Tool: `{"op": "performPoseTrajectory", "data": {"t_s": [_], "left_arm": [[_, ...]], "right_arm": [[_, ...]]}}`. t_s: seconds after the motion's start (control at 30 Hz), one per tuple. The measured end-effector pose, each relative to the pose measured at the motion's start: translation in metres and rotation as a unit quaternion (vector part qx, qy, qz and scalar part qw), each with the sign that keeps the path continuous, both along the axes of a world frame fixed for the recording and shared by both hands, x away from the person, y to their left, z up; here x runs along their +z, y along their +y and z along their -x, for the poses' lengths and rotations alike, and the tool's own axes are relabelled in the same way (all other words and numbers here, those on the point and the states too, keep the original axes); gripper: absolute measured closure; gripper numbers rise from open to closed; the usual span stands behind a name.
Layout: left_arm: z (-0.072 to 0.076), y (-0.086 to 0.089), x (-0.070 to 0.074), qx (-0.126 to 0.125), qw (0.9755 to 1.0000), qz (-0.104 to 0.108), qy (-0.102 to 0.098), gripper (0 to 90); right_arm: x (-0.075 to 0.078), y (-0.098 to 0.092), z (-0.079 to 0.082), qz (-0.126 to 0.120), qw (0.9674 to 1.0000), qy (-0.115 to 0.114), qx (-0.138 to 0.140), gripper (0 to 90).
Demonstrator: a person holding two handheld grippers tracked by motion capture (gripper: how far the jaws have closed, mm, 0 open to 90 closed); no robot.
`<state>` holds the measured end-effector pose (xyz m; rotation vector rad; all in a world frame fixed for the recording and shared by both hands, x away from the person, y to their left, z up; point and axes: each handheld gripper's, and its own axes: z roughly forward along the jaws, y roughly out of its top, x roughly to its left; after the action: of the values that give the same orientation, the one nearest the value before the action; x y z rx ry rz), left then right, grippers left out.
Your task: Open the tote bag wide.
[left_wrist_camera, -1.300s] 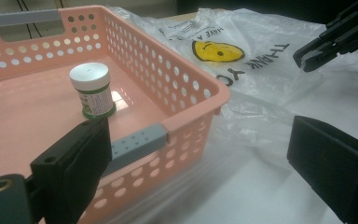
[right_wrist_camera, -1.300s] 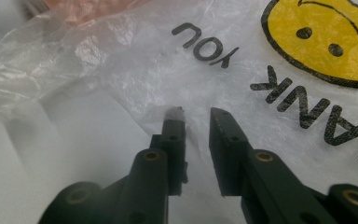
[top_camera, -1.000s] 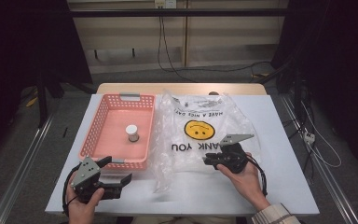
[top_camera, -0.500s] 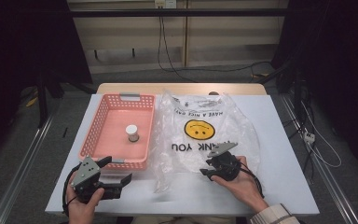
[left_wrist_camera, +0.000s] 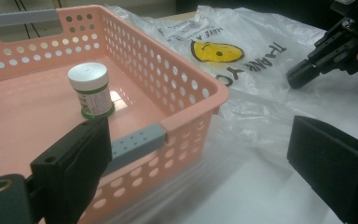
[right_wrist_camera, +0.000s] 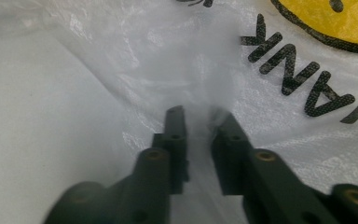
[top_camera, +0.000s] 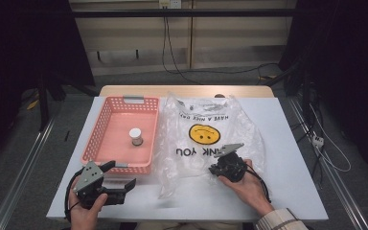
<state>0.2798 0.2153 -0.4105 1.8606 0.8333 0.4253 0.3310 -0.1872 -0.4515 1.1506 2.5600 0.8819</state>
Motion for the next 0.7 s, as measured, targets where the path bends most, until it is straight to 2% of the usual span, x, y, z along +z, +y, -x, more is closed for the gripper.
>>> {"op": "performPoseTrajectory", "data": {"t_s": [0.13, 0.23, 0.27, 0.33, 0.4, 0.5, 0.6, 0.7], "left_arm": [[0.000, 0.000, 0.000, 0.004, 1.0000, 0.001, -0.001, 6.2], [0.000, 0.001, 0.000, 0.003, 1.0000, 0.002, 0.000, 6.2], [0.000, 0.001, 0.000, 0.004, 1.0000, 0.002, 0.000, 6.2], [0.000, 0.001, 0.000, 0.003, 1.0000, 0.001, 0.000, 6.2], [0.000, 0.002, 0.000, 0.003, 1.0000, 0.002, 0.000, 6.2], [0.000, 0.002, 0.000, 0.001, 1.0000, 0.007, 0.000, 6.2], [-0.001, 0.002, 0.000, 0.001, 1.0000, 0.008, 0.000, 6.2], [-0.001, 0.002, 0.000, 0.000, 1.0000, 0.007, 0.001, 6.2]], "right_arm": [[0.001, -0.001, 0.000, -0.003, 0.9999, -0.001, -0.010, 90.0], [0.007, -0.004, 0.001, -0.031, 0.9993, -0.007, -0.017, 90.0], [0.007, -0.004, 0.001, -0.031, 0.9993, -0.007, -0.017, 90.0], [0.013, -0.007, 0.002, -0.046, 0.9985, -0.019, -0.022, 90.0], [0.021, -0.011, 0.003, -0.071, 0.9965, -0.034, -0.029, 90.0], [0.025, -0.013, 0.004, -0.086, 0.9950, -0.041, -0.031, 90.0], [0.035, -0.017, 0.004, -0.120, 0.9905, -0.056, -0.038, 90.0], [0.039, -0.020, 0.004, -0.136, 0.9879, -0.062, -0.043, 90.0]]}}
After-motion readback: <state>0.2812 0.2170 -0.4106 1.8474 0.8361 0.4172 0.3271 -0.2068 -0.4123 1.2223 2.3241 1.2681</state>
